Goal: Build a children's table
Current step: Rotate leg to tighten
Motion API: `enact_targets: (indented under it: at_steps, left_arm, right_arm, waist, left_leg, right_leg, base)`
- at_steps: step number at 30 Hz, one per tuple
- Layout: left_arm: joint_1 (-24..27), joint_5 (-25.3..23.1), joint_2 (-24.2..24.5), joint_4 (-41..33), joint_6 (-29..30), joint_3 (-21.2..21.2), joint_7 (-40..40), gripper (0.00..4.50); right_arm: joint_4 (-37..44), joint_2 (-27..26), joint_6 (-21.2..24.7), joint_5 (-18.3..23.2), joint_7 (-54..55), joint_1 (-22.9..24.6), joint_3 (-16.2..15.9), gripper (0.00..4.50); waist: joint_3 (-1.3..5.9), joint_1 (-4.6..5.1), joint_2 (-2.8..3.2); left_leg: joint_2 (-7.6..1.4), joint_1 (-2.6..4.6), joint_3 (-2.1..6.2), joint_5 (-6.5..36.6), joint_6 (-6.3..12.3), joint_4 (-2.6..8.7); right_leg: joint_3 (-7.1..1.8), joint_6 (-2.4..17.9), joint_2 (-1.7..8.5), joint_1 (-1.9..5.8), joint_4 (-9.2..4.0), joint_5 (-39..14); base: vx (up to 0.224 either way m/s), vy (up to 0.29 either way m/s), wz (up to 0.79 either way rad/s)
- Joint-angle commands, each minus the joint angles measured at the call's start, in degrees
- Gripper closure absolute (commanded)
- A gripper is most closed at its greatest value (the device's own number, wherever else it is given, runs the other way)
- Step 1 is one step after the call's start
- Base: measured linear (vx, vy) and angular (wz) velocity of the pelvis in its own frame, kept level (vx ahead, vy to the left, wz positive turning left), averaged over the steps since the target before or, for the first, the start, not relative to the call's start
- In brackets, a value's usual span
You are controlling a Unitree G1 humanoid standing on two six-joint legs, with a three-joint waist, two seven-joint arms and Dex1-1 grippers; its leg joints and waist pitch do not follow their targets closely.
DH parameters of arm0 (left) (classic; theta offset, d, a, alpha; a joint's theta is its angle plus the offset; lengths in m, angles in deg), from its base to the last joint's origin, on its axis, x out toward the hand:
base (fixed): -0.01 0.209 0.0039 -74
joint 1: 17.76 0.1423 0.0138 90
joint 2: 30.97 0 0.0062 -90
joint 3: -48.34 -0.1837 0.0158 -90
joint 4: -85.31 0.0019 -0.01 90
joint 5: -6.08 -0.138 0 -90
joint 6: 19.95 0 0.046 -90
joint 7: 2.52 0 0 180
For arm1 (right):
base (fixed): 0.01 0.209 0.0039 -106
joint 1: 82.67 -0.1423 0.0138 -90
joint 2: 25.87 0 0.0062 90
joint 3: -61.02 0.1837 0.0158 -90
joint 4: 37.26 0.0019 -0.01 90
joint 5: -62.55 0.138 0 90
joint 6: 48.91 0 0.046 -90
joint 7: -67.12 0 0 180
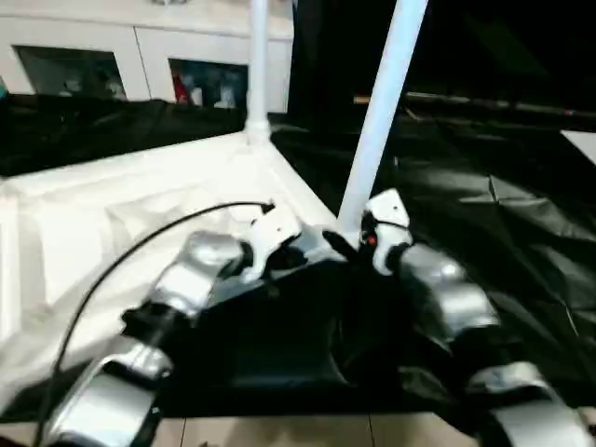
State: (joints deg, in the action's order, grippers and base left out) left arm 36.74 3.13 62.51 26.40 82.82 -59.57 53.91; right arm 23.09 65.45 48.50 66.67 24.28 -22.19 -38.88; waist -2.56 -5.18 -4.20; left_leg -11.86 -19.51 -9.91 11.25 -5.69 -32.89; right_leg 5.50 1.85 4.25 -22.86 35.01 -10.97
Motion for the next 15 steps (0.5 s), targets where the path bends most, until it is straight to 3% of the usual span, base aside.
enact_targets:
  at_steps: [1,8,15]
  left_arm:
    - [2.8,0.0,2.0,-0.9,1.1,-3.1,6.1,4.50]
    - [5.8,3.5,6.8,-8.5,2.6,-3.6,14.4,4.50]
    - [6.3,3.4,7.5,-9.2,2.4,-3.1,14.3,4.50]
  right_arm:
    - [2.7,2.0,0.1,0.3,-6.1,1.2,-1.8,0.52]
    - [2.7,3.1,-0.4,0.0,-8.0,0.8,-2.8,0.52]
    - [4.3,3.1,1.5,0.3,-9.9,1.5,-3.6,0.69]
  waist:
    - [3.20,-0.15,0.66]
    - [3.06,0.06,0.85]
    - [3.14,0.02,0.72]
  left_leg:
    - [-1.81,-0.30,0.24,7.3,3.02,3.50]
    - [-1.93,-0.05,0.22,8.5,1.76,3.69]
    - [-1.73,-0.13,0.16,7.0,1.90,3.54]
  right_leg:
    - [-3.58,10.4,4.35,3.46,-3.66,-6.6]
    - [-3.59,11.2,4.26,3.21,-3.71,-8.7]
    - [-3.65,11.0,4.20,3.37,-3.55,-7.1]
  base:
    - [0.000,0.000,0.00]
    - [0.000,0.000,0.00]
    - [0.000,0.000,0.00]
